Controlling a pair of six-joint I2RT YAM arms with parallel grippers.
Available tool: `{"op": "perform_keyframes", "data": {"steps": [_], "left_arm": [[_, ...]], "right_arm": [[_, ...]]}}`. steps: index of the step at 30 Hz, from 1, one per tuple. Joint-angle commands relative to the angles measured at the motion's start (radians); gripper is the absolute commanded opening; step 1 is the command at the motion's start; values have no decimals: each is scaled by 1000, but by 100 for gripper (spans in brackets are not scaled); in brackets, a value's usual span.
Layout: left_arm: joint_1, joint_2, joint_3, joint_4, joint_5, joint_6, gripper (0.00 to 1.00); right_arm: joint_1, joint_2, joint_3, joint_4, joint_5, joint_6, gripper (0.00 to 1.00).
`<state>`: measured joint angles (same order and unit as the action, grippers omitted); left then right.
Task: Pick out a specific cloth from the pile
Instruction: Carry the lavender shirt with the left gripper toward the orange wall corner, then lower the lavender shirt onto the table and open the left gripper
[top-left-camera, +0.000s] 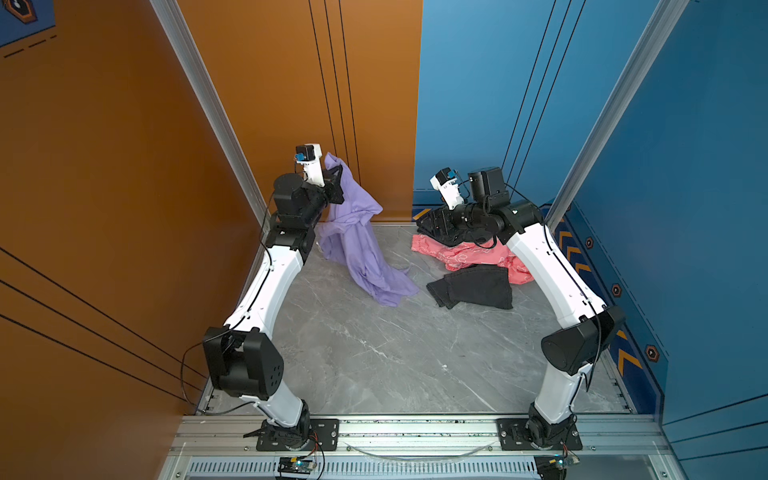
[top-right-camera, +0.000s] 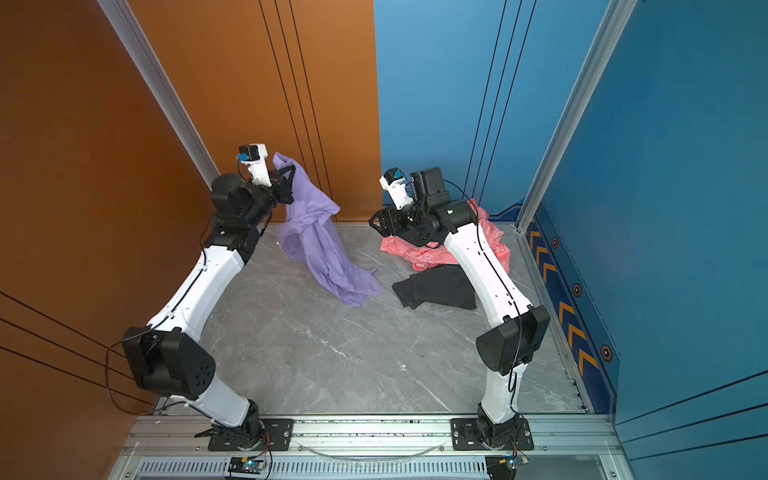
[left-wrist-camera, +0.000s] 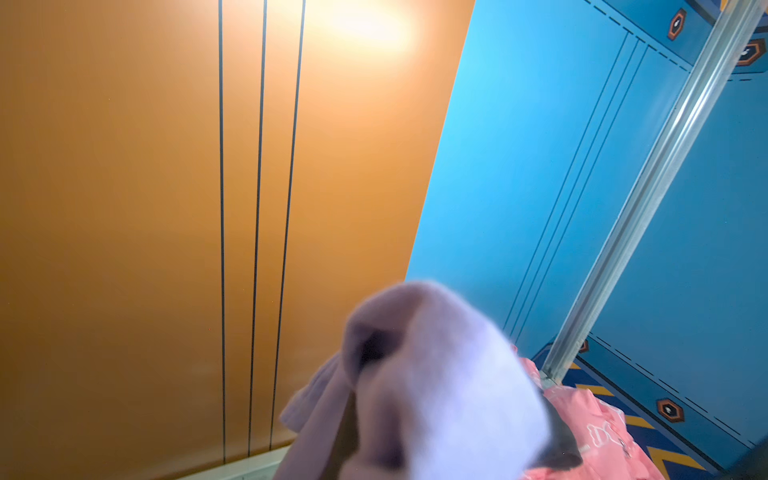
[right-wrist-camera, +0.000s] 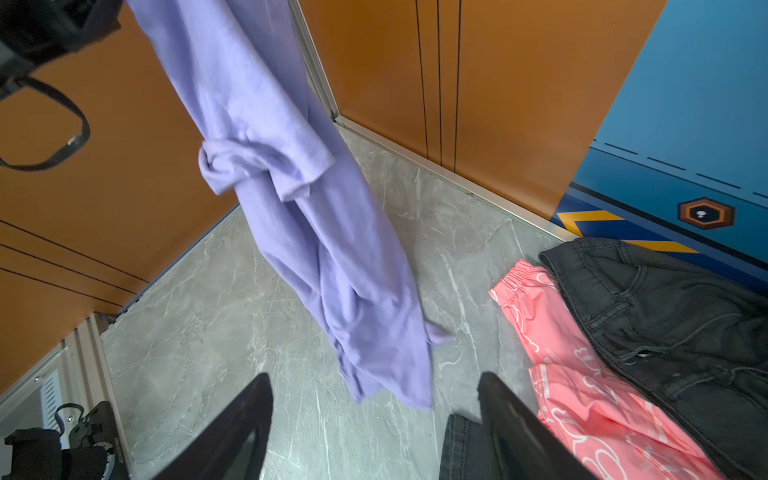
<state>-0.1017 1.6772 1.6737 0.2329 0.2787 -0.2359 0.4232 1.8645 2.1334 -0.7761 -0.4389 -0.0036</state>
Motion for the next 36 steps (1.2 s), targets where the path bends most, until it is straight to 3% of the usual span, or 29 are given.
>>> {"op": "perform_keyframes", "data": {"steps": [1,7,10,14,19,25,28,36], "left_arm": [[19,114,202,34,62,-31,0],[42,318,588,-21,132,-94,0],[41,323,598,-30,162,-89,0],[36,215,358,-28,139,-51,0],[30,25,-78,-18,-16,-5,0],[31,-131,-479,-21,-131,-25,0],[32,-185,-593,-63,-170,-35,0],[36,-268,-721,-248,-245,-49,0]], "right_arm": [[-17,36,59,-5,41,-6,79],[-34,62,103,-2,56,1,79],[-37,67,102,-2,58,4,79],[-37,71,87,-2,53,19,79],[-34,65,52,-1,39,37,80],[-31,48,-1,-2,26,49,80],[-29,36,-19,-2,23,53,81],[-17,28,-38,-3,20,57,80]]}}
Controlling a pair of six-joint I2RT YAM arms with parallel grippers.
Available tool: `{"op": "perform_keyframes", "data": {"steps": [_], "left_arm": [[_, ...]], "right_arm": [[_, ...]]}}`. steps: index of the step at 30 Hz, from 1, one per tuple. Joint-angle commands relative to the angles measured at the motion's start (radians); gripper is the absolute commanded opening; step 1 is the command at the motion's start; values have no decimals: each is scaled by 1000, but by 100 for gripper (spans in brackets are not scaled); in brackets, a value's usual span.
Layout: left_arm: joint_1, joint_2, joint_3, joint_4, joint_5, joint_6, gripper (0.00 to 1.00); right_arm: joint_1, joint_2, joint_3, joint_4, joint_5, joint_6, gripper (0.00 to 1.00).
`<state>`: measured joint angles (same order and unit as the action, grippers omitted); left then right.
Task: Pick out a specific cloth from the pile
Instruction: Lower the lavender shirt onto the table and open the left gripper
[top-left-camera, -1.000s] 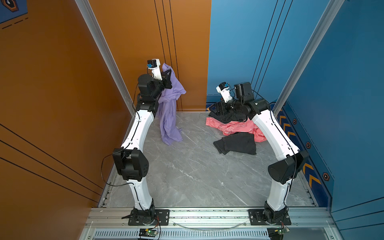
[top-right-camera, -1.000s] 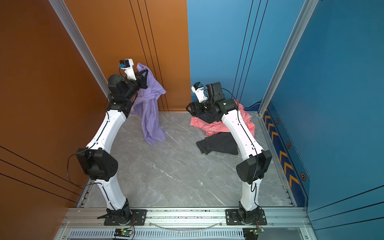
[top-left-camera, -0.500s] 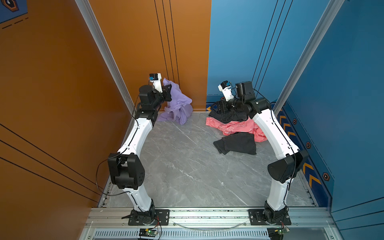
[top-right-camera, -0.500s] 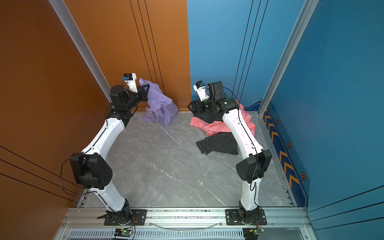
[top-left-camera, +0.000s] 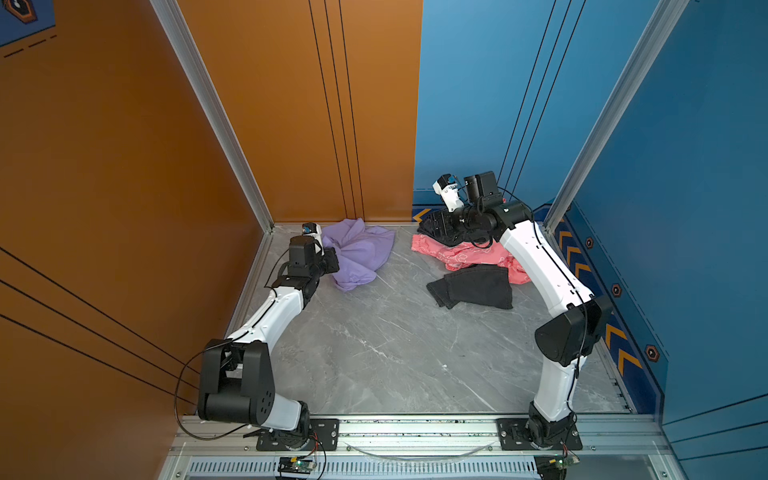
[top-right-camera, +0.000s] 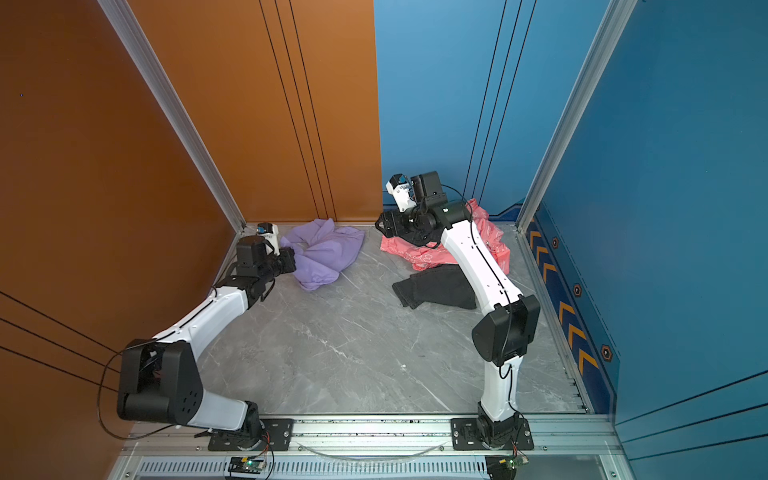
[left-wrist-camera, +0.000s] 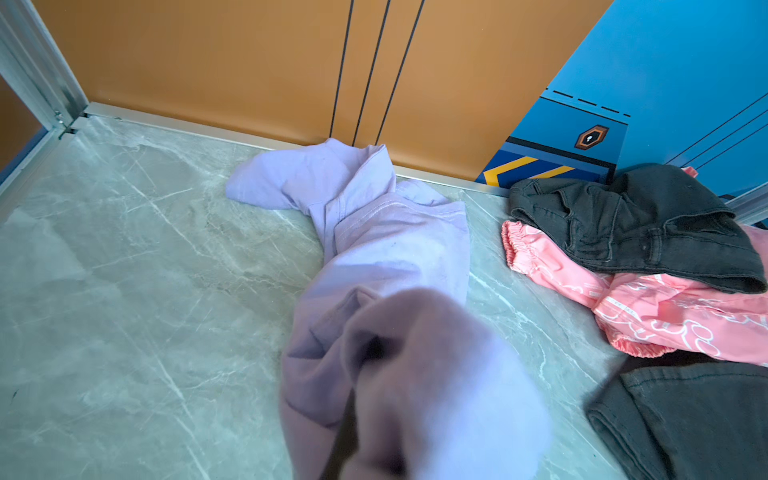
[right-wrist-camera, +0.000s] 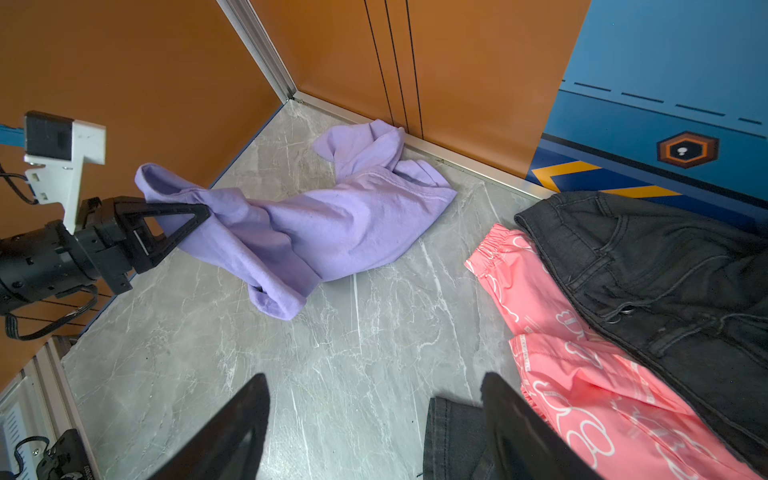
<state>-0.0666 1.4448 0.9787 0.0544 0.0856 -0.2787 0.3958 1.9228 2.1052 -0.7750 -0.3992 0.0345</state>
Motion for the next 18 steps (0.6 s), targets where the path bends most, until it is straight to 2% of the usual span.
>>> {"op": "perform_keyframes", "data": {"steps": [1,7,8,9,14,17,18], "left_arm": [[1,-42,-33,-89,-59,-11,0],[9,-115,-121,-154,-108,-55,0],[12,-130,-138,-158,-110,-59,4],[17,-145,-154,-166,-113,-67,10],[69,-236,-192,-233,-139,-154,58],[92,-320,-174,-213,-144,-145,84],[98,-344,-157,-197,-144,-128,95]], "right_arm": [[13,-29,-10,-4,-20,18,80],[27,-31,-13,-4,-12,27,81],[29,-31,-14,-4,-10,27,81],[32,-34,-17,-4,-7,27,81],[36,-36,-13,-4,6,24,81],[37,-34,-9,-3,14,22,81],[38,-32,-6,-2,14,21,81]]}}
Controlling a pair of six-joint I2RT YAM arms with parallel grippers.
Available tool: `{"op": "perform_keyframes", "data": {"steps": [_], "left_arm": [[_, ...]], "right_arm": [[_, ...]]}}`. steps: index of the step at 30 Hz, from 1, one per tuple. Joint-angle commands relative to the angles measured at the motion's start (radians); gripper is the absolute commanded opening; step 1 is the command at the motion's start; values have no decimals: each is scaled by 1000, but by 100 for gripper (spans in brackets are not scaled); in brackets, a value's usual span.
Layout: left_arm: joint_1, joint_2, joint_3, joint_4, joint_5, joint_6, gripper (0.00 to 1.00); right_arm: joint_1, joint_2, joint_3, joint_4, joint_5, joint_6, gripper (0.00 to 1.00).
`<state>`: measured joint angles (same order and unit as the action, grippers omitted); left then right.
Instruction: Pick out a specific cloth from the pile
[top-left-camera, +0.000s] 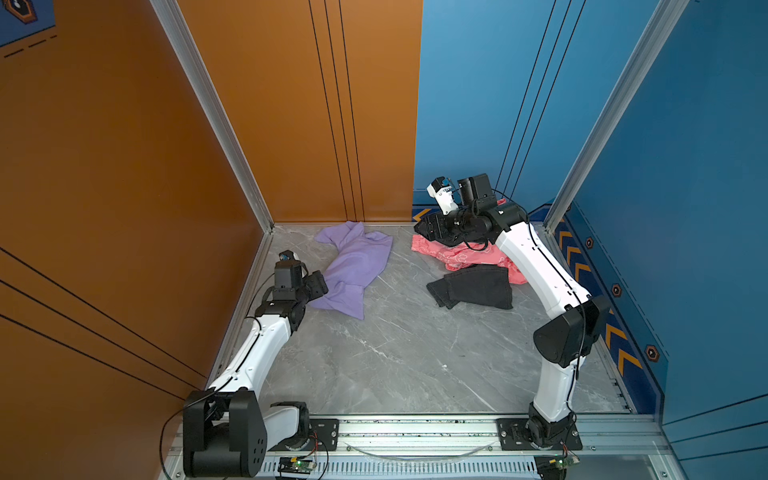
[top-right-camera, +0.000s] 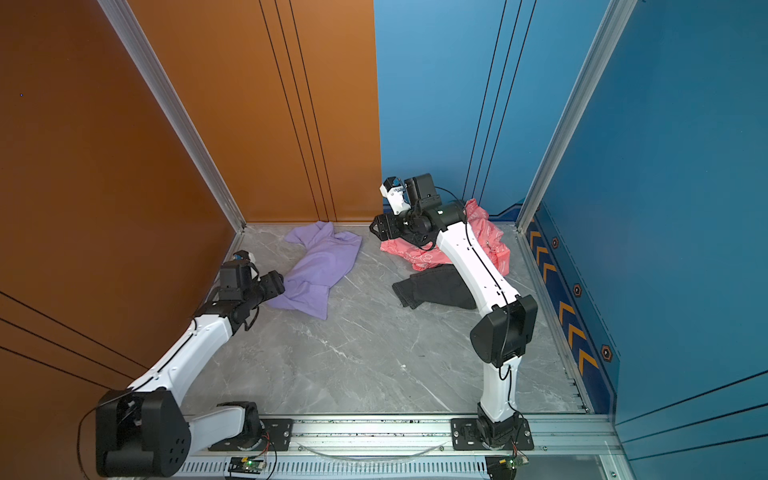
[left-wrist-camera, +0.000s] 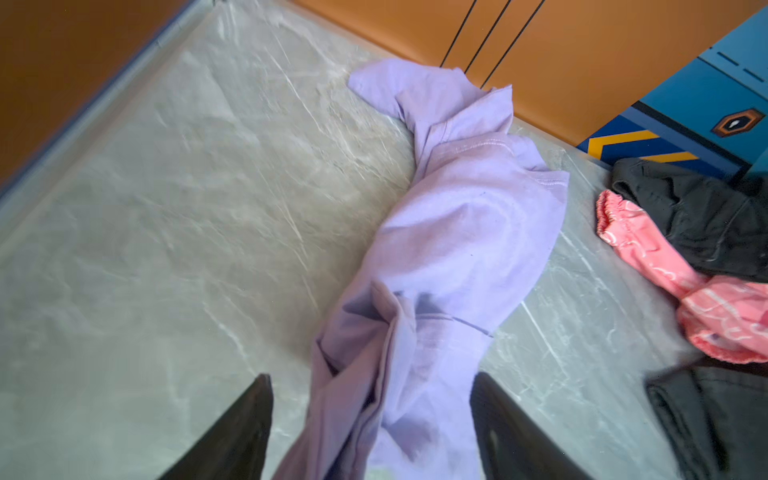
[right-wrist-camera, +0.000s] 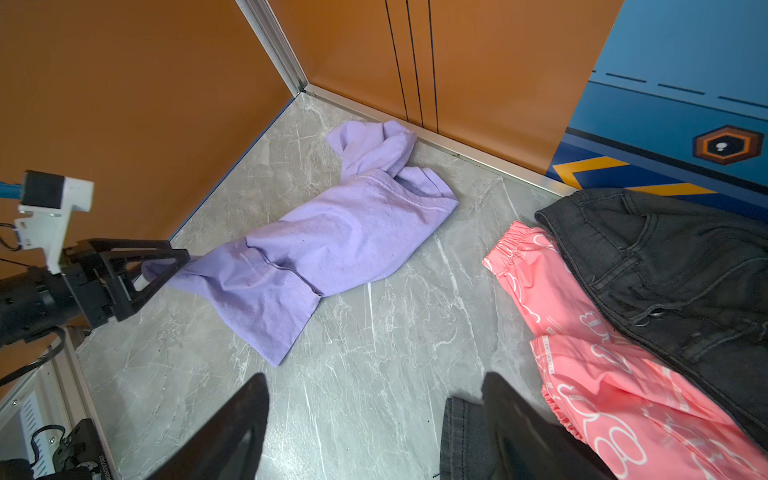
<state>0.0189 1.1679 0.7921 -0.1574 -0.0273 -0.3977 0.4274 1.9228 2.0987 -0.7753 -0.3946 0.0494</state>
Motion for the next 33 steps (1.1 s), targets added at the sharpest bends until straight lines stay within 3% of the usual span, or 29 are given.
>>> {"op": "perform_keyframes", "data": {"steps": [1,5,9,14,21,33], "left_arm": [[17,-84,53,25,-30,10,100],[27,-79,149,76,52,53,98],[7,-12,207,152,161,-6,98],[-51,91,199,229,211,-49,98],[-75,211,53,450,205,-170,98],[-101,355,-144,588,162,-276,98]], "right_arm": [[8,-29,5,-2,11,6,81],[15,-14,30,-2,18,7,82],[23,-2,52,-2,28,6,83],[24,-11,48,-2,63,6,85],[14,-48,-6,4,127,6,87],[-21,-68,-42,39,141,28,88]]}}
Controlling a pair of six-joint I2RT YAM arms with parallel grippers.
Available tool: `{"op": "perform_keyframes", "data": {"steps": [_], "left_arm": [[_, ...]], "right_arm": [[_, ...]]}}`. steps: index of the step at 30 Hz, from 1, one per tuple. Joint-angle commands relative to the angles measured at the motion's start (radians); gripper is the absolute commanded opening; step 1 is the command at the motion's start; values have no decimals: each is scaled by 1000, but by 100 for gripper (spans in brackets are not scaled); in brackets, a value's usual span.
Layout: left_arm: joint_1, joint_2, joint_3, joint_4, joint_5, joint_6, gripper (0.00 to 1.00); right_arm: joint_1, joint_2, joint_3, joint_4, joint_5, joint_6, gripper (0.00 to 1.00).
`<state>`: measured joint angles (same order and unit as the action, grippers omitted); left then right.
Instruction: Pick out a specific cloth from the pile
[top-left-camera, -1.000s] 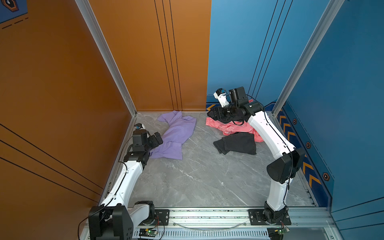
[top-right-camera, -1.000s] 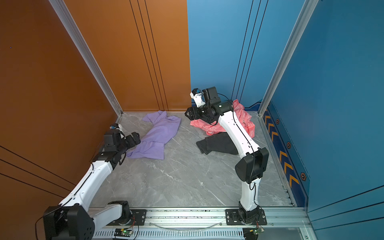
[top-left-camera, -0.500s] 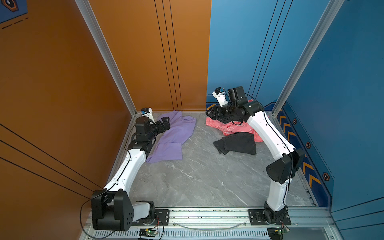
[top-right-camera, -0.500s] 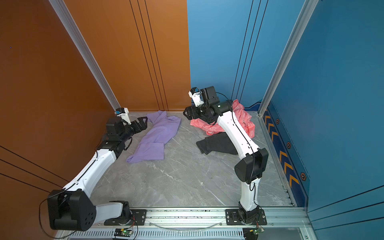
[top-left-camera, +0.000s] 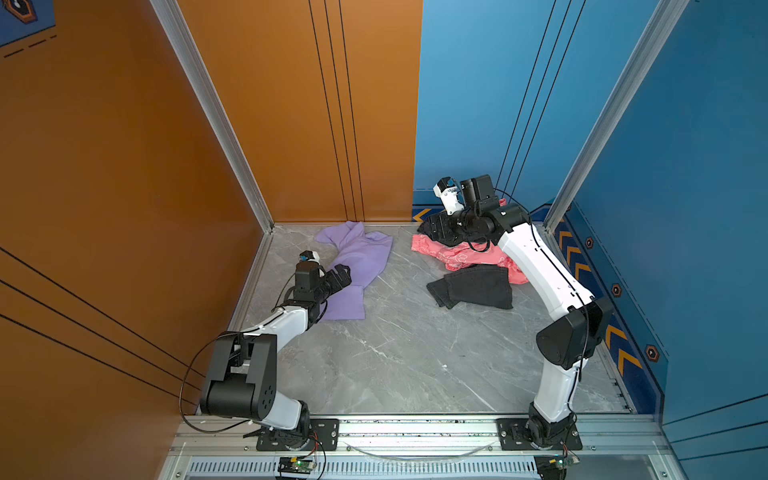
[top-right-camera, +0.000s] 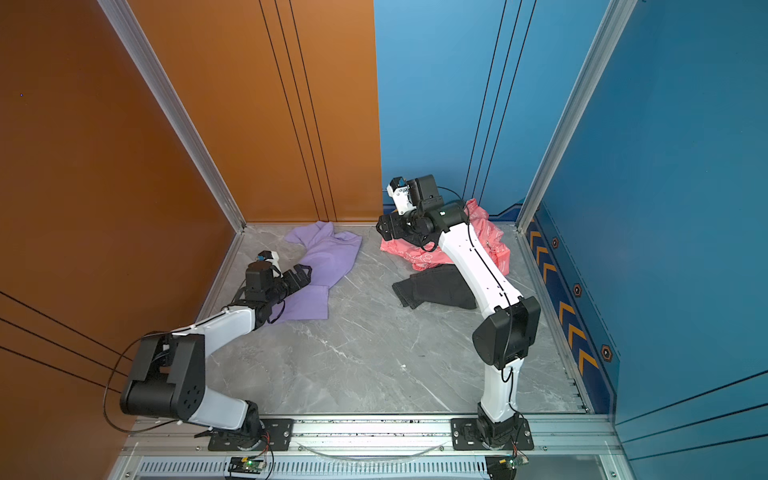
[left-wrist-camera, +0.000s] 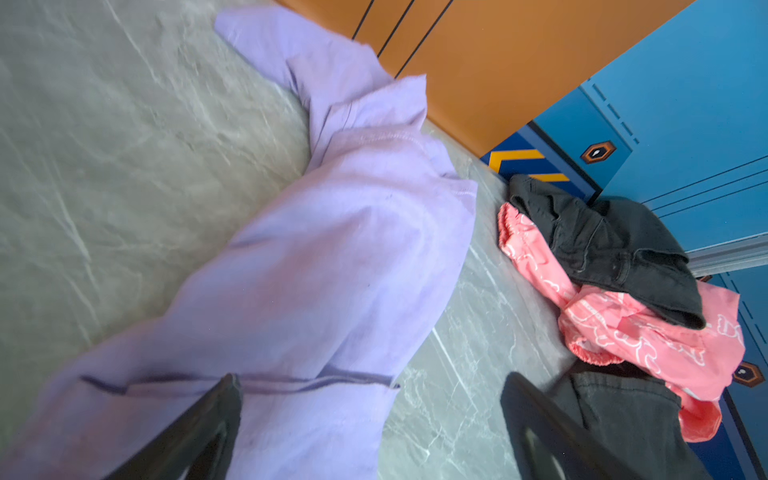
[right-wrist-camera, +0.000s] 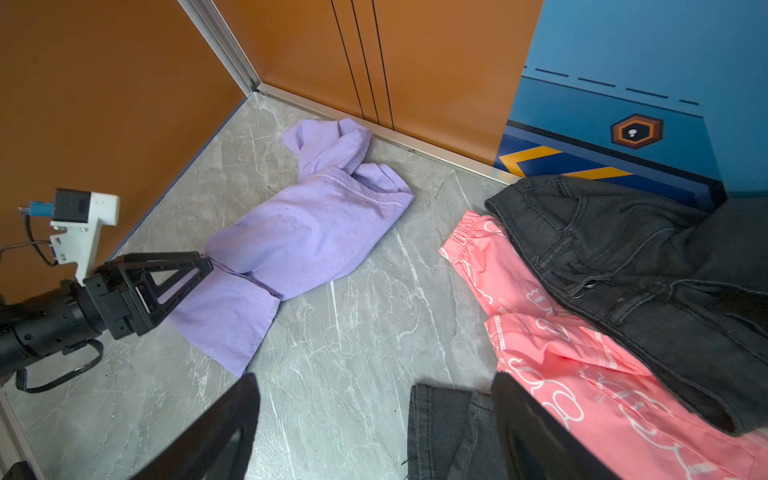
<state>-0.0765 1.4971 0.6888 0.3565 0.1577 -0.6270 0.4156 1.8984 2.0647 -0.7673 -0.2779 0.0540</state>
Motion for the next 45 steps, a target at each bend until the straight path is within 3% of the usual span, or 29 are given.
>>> {"op": "perform_keyframes", "data": {"steps": [1,10,16,23,29,34,40,45], "left_arm": [[-6,37,-53,85,-23,-57,98],[-3,98,-145,104,-56,-128,98],[-12,1,-167,102,-79,-70,98],[-45,-202,-93,35,-224,176,98],[-48,-262,-69,35,-325,340,98],[-18,-243,-84,47,-338,386,98],[15,-153,-158,199,-337,429,98],[38,-93,-117,205,-338,458,98]], "right_arm": [[-13,-43,-7,33,23,26,88],[-60,-45,-45,64,21,96,88],[-102,-112,-185,170,25,161,89],[-199,-260,-452,392,59,271,89],[-276,-402,-702,533,172,219,90],[-322,-522,-957,647,280,147,98],[-379,-662,-1310,888,329,133,100],[-423,-708,-1519,1074,381,151,100]]}}
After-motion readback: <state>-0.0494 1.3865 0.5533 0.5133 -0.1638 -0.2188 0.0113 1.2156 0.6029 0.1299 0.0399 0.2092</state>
